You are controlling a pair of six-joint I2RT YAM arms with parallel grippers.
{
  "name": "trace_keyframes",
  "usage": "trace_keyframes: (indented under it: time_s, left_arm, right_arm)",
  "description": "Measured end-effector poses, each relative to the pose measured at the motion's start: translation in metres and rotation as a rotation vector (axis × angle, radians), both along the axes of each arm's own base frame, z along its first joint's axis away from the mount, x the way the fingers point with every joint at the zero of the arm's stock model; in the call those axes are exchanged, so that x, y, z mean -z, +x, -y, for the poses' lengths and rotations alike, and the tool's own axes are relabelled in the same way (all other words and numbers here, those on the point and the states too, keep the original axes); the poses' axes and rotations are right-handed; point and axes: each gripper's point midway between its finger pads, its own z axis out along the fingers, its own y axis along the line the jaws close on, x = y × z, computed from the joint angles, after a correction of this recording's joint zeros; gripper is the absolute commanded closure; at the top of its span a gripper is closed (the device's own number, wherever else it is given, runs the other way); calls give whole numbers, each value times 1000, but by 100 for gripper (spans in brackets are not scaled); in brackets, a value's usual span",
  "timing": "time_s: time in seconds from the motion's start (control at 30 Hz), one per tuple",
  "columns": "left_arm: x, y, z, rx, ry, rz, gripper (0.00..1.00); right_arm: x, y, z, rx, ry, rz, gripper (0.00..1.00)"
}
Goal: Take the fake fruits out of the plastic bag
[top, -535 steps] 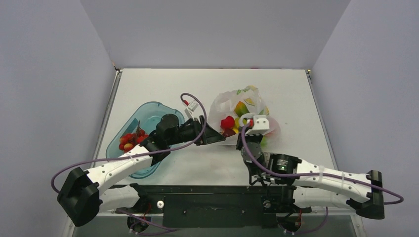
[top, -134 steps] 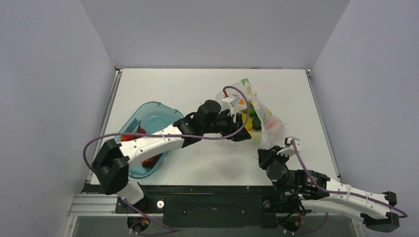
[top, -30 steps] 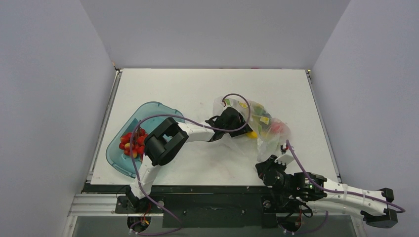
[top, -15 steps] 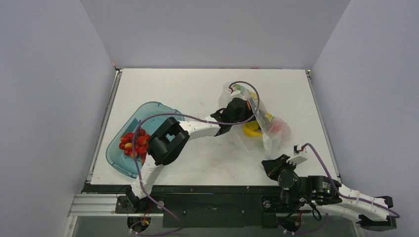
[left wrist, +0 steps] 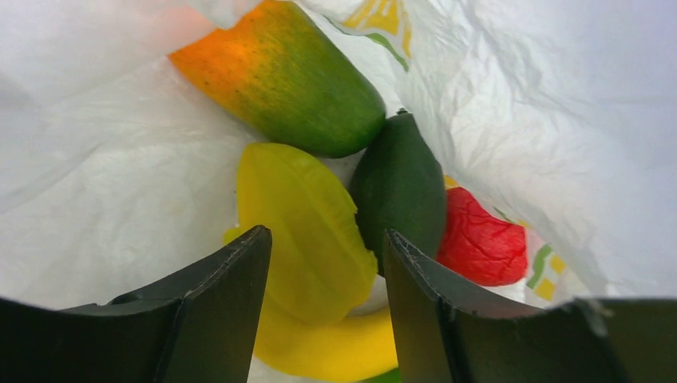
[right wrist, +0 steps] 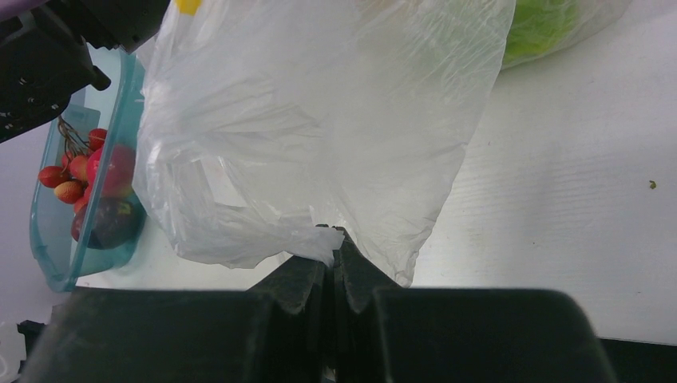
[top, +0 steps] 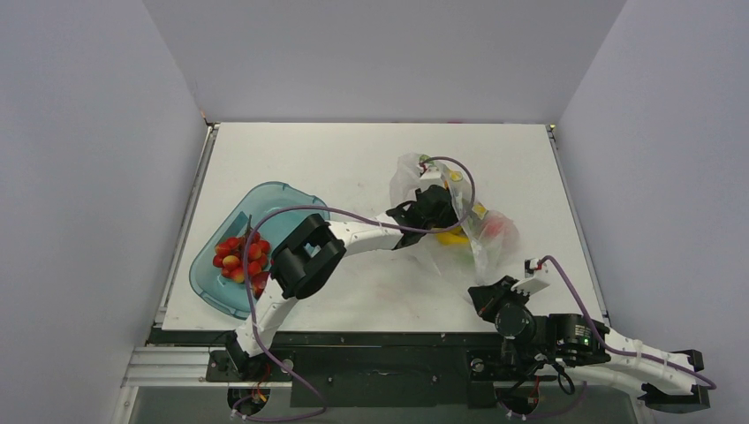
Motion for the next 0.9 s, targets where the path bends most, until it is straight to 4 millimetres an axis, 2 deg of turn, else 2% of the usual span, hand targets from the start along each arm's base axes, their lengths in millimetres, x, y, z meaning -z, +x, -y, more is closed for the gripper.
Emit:
trace_keyframes:
  time_s: [0.03,0.13,0.3,0.4,0.6,0.73,0.8,0.87,0.9]
  left_arm:
    - [1,1,-2,-4,11,4,40]
    - [5,6,-11,-29,45,9,19]
    - [14,13,-26,-77,67,-35,9]
    - [12,20,-29,-99,57,-52,5]
    - [10,26,-14,-78,9,-69,6]
    - [25,22,-5,-55,1,-104,11]
    - [34,21,-3,-52,8,-126,16]
    - [32,22,1,-50,-1,-132,23]
    - [32,22,2,-50,-5,-138,30]
  right_arm:
    - [0,0,0,-1,-1,0,100]
    - [0,0,0,-2,-5,1,100]
    - [0,0,0,-4,-7,3,100]
    - [0,0,0,-4,-3,3,100]
    - [-3,0,1,-5,18,11,100]
    - [-3,0,1,-6,17,12,100]
    - [-4,0,1,-7,22,14,100]
    - [-5,0,1,-7,34,17,100]
    - [-6,0,1,-8,39,20,100]
